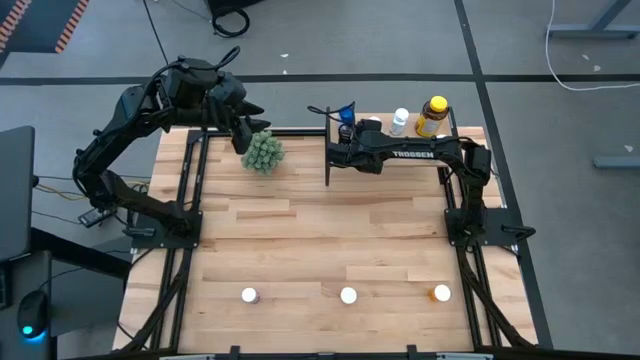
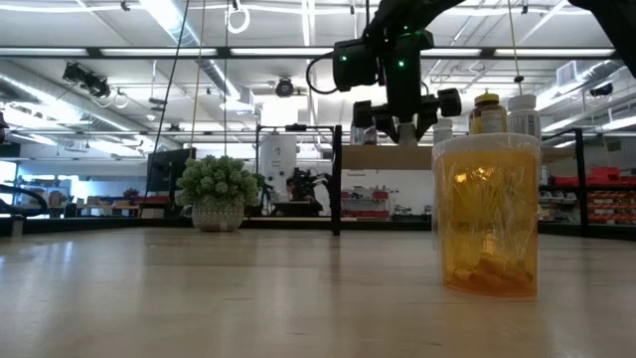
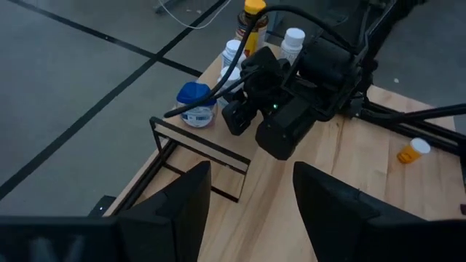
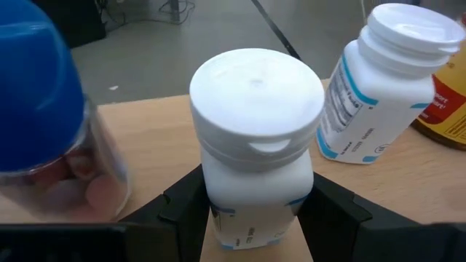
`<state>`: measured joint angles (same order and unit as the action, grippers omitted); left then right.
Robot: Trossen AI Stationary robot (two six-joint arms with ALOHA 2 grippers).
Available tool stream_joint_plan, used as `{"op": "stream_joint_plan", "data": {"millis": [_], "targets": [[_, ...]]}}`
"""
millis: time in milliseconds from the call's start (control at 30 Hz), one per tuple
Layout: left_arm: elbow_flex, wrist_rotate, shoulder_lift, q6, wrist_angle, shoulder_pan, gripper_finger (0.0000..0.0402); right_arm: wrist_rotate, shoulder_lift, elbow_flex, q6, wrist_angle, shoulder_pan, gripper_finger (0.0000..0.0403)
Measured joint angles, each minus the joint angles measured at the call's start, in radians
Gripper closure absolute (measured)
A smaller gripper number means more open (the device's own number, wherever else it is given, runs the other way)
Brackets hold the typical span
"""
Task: Pick and place medicine bottles onto shelf by color
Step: Put the white and blue medicine bottle on the shelf
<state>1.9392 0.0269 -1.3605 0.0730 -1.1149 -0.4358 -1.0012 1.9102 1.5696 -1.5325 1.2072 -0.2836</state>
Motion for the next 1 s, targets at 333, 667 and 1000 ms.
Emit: {"op": "stream_joint_plan", "data": {"millis": [333, 667, 1000], "targets": [[0.000, 0.000, 0.000, 0.020, 0.004, 0.000, 0.0193, 0.043, 0.001, 0.028, 0.037, -0.004, 0.008, 0.0212], [0.000, 0.000, 0.000, -0.027, -0.044, 0.002, 0.0181, 0.063, 0.001, 0.048, 0.047, 0.014, 0.046, 0.0211], [0.000, 0.000, 0.000, -0.032, -0.055, 0.002, 0.0183, 0.047, 0.002, 0.049, 0.069, 0.047, 0.000, 0.0211]]}}
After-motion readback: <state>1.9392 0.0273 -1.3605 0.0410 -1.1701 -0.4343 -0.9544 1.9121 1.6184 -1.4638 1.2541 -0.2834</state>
